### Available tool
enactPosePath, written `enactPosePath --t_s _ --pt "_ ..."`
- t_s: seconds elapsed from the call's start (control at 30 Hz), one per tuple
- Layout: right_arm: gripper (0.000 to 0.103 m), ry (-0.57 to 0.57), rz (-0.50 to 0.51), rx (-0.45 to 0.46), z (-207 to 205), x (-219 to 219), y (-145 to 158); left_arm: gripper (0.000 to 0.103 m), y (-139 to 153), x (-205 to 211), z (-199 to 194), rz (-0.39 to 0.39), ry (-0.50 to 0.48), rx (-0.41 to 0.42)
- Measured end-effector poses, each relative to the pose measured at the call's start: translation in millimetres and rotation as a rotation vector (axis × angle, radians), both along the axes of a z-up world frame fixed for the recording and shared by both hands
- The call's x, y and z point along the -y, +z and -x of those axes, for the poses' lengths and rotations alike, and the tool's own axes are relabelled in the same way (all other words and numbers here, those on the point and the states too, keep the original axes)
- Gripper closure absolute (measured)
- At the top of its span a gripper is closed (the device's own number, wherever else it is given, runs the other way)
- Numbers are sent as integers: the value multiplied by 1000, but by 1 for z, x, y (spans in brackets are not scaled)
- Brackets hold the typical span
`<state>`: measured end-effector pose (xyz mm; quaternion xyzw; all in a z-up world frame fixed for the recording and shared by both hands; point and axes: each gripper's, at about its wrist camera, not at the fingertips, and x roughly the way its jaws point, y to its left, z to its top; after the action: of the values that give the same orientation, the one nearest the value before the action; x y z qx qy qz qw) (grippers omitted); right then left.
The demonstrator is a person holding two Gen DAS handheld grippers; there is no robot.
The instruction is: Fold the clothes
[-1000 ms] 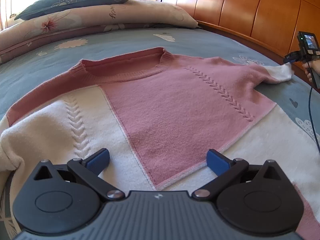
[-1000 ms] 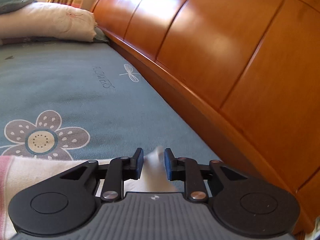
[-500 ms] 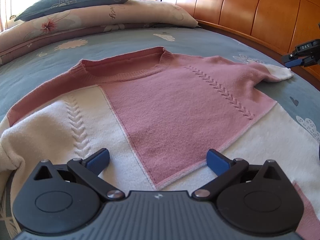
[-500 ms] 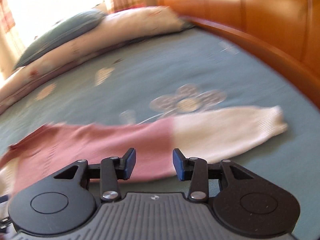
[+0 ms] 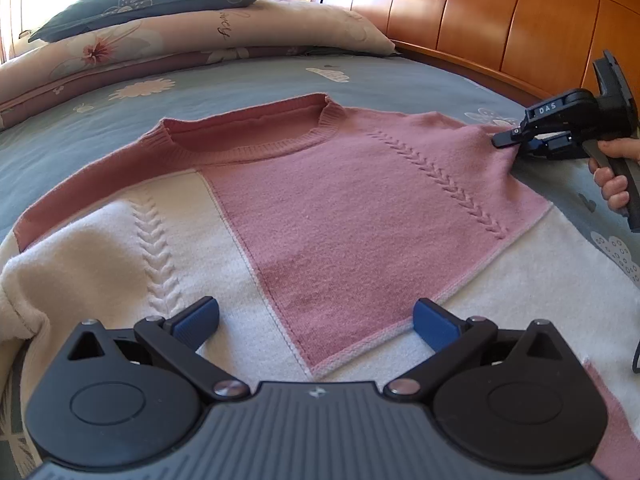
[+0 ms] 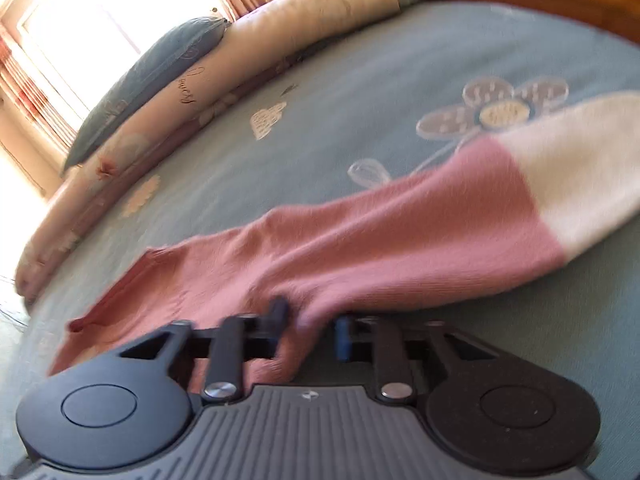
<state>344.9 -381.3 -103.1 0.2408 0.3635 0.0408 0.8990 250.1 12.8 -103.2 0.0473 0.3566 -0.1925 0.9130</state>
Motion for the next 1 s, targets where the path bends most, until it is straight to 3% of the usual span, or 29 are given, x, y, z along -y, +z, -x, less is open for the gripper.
enactPosePath --t_s 0.23,0.3,0.4,0.63,0.8,0.87,1.0 --pt "82 -13 148 -15 -10 -5 -6 1 0 1 0 -4 2 3" --pt "69 -26 144 -51 -5 -6 0 1 0 1 0 -2 1 2" --pt "60 -26 131 -61 11 -7 11 1 0 2 0 -4 2 2" --pt "60 35 223 30 38 -18 42 1 2 3 1 -12 13 -5" --pt "60 97 269 98 -1 -31 67 1 1 2 1 -9 8 -3" --pt "60 148 278 102 -29 -37 67 1 0 1 1 -7 7 -2" --pt "56 321 416 82 -79 -55 50 1 0 0 1 -4 -2 2"
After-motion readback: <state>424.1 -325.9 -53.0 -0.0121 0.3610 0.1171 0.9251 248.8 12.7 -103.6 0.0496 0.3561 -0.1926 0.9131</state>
